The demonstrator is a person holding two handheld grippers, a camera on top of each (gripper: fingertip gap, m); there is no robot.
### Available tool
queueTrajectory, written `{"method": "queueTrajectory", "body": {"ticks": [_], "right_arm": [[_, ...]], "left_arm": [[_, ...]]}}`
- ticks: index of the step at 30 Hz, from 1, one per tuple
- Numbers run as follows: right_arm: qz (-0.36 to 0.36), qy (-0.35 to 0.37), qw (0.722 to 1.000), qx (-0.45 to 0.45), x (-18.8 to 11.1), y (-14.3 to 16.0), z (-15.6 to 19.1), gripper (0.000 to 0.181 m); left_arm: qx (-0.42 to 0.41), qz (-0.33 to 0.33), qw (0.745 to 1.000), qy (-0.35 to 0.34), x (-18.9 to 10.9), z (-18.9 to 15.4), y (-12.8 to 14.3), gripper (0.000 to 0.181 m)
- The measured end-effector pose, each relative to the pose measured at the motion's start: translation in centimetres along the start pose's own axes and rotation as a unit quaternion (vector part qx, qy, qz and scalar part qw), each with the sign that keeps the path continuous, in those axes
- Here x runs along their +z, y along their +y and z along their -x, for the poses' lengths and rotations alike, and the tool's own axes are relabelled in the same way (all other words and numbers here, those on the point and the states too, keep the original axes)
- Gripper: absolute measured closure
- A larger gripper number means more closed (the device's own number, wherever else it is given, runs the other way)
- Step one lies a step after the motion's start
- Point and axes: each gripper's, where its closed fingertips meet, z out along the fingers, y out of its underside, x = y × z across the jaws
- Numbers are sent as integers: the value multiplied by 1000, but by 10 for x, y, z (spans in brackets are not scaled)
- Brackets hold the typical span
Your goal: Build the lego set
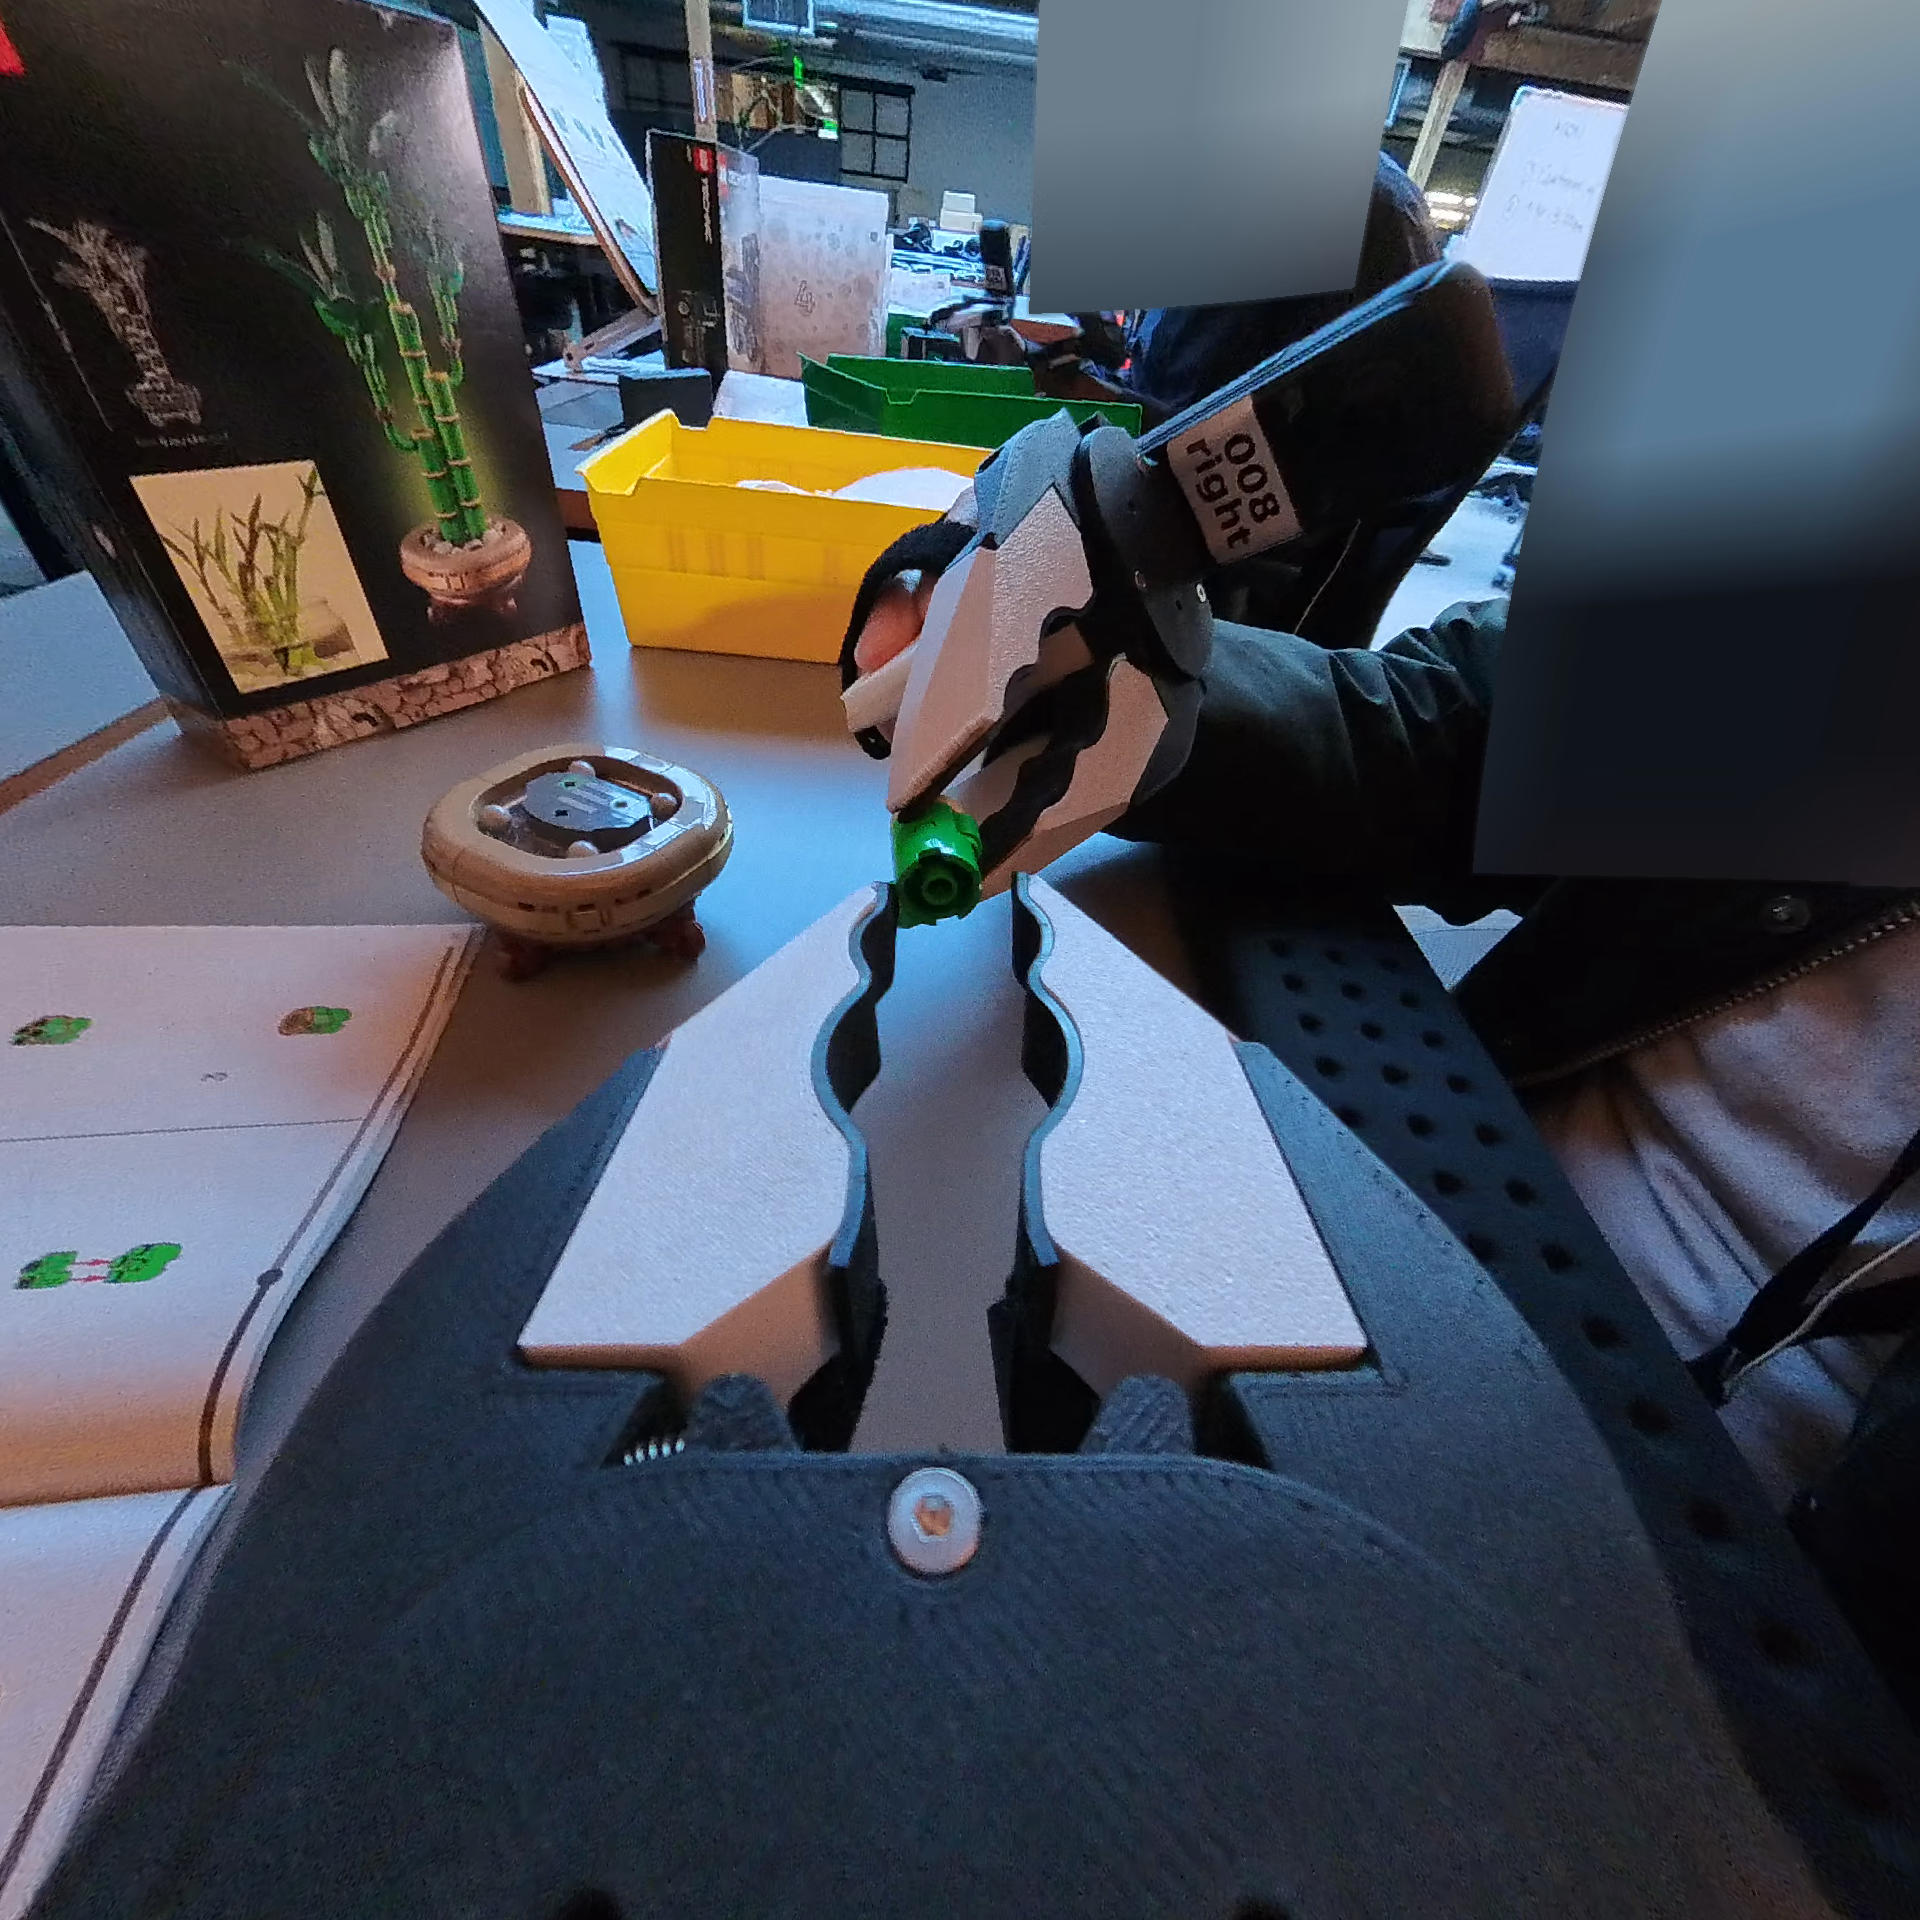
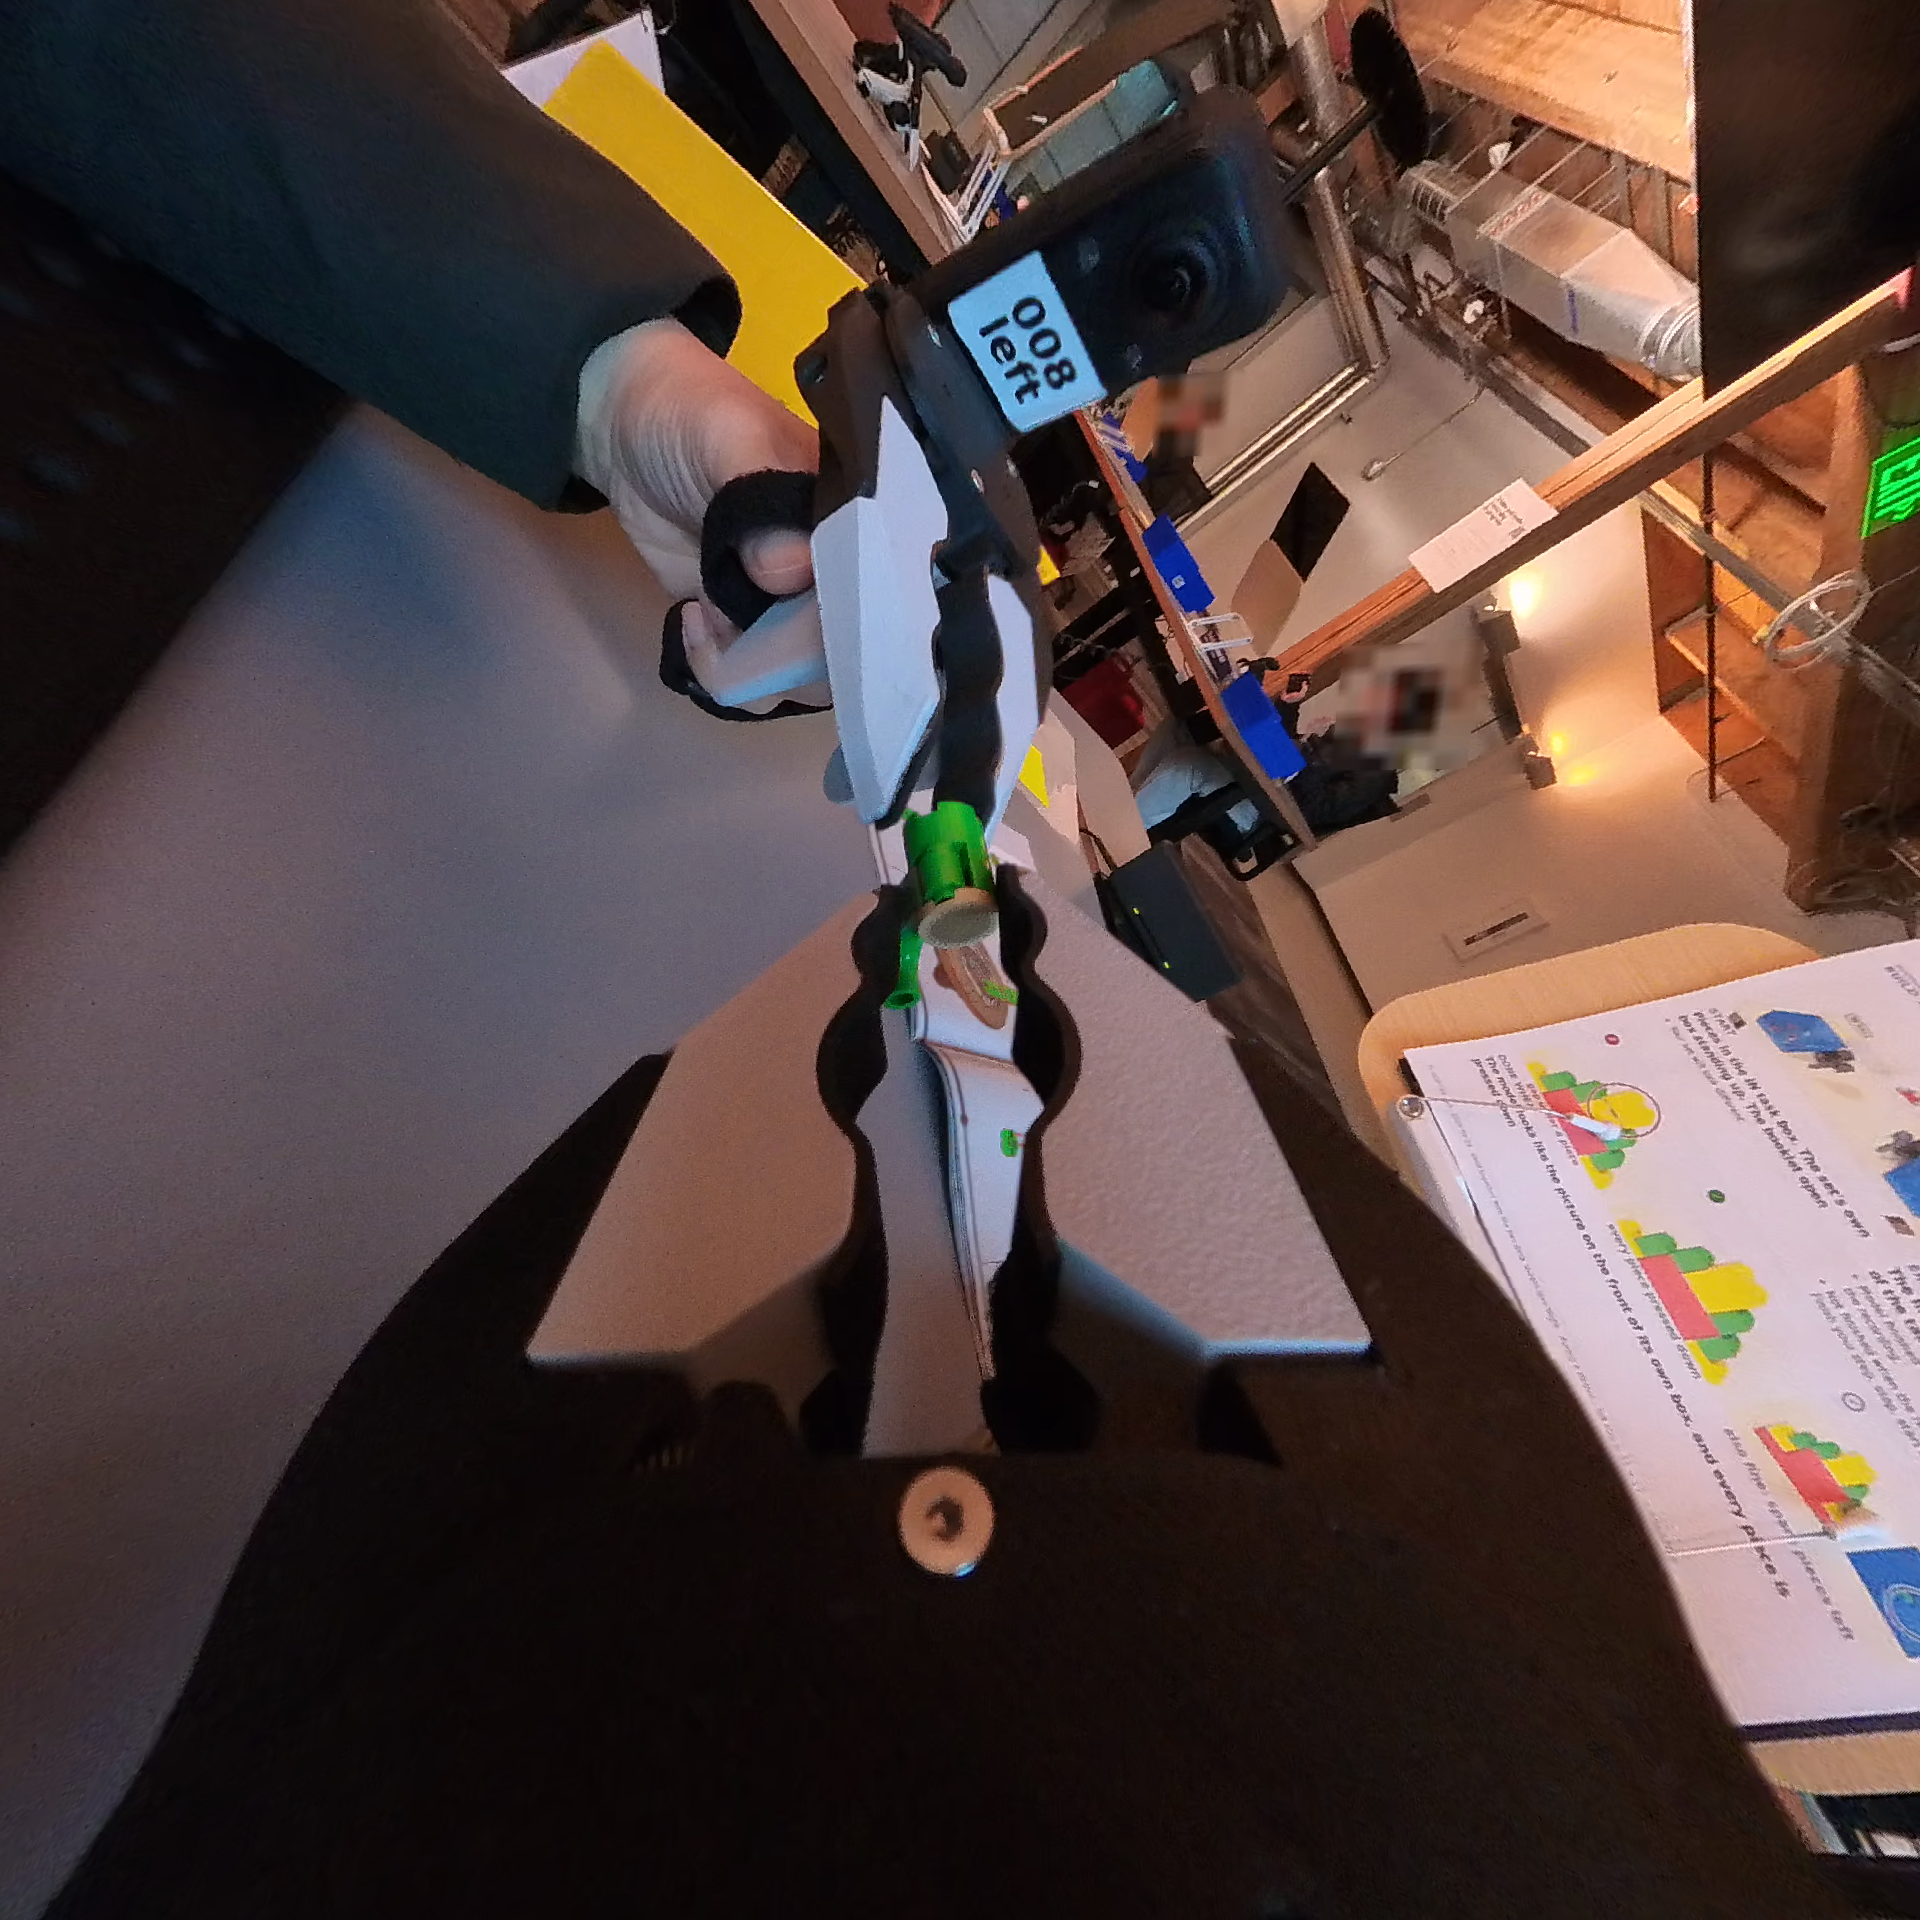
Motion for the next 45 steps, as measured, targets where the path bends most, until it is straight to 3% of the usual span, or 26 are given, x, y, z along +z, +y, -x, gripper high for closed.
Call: {"method": "queueTrajectory", "body": {"ticks": [8, 18, 26, 36, 45], "right_arm": [[21, -19, 1000, 14, 4, 8, 7, 164], [16, -45, 993, 108, 6, 10, 10, 170], [9, -31, 993, 112, 5, 9, 6, 162], [3, -52, 987, 153, 5, 7, 10, 165], [37, -56, 986, 153, 11, 20, 17, 163]], "left_arm": [[18, 16, 999, -33, 1, 9, 5, 167], [6, 35, 999, -38, 3, 12, 12, 167], [0, 27, 999, -26, 2, 10, 10, 167], [28, 24, 999, -23, 2, 6, 9, 167], [10, 39, 999, -28, 3, 12, 16, 167]]}}
